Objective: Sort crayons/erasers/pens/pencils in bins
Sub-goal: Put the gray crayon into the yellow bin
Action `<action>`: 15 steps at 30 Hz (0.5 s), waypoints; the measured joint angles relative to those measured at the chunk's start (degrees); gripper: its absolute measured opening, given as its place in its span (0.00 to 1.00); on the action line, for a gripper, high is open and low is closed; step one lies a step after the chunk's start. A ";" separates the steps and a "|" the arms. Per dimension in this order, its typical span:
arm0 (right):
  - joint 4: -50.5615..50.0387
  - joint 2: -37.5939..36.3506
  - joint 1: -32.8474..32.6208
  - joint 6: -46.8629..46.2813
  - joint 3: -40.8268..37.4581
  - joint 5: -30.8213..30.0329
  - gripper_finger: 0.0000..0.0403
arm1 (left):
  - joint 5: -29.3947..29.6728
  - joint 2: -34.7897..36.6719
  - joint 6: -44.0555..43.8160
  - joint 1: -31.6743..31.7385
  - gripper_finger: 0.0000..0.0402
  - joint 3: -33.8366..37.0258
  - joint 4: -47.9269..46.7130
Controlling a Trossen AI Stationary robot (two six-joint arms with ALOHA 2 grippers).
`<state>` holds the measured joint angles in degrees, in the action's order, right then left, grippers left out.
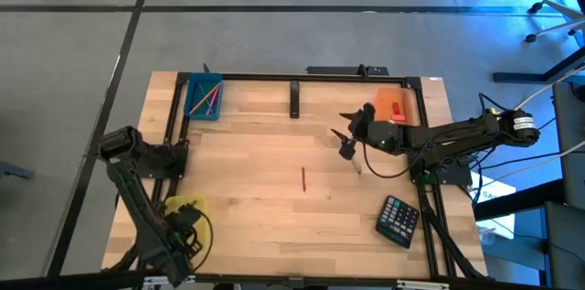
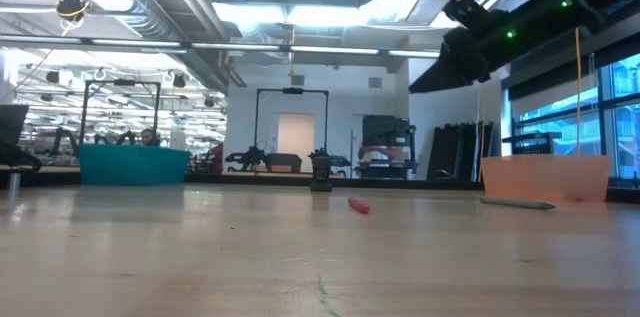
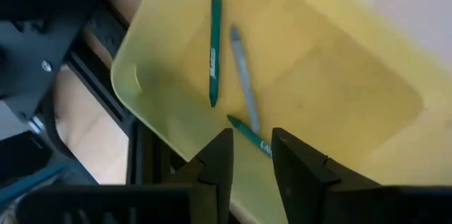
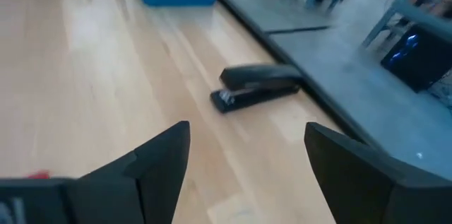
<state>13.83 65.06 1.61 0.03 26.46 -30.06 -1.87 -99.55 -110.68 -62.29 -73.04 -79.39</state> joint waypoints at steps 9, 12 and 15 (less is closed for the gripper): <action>-19.78 0.45 0.26 -20.62 0.00 13.26 0.70 | 3.94 3.07 21.44 15.26 0.23 -1.45 -1.14; -30.60 0.83 -0.03 -28.92 0.00 14.73 0.70 | 12.81 4.21 31.94 21.77 0.23 -2.64 -0.36; -38.37 0.87 -1.18 -34.62 0.00 14.75 0.70 | 20.11 4.46 40.13 27.93 0.23 -4.48 -0.51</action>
<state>-24.54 65.93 0.43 -34.59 26.46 -15.31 18.24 -95.09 -70.55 -34.35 -77.52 -79.90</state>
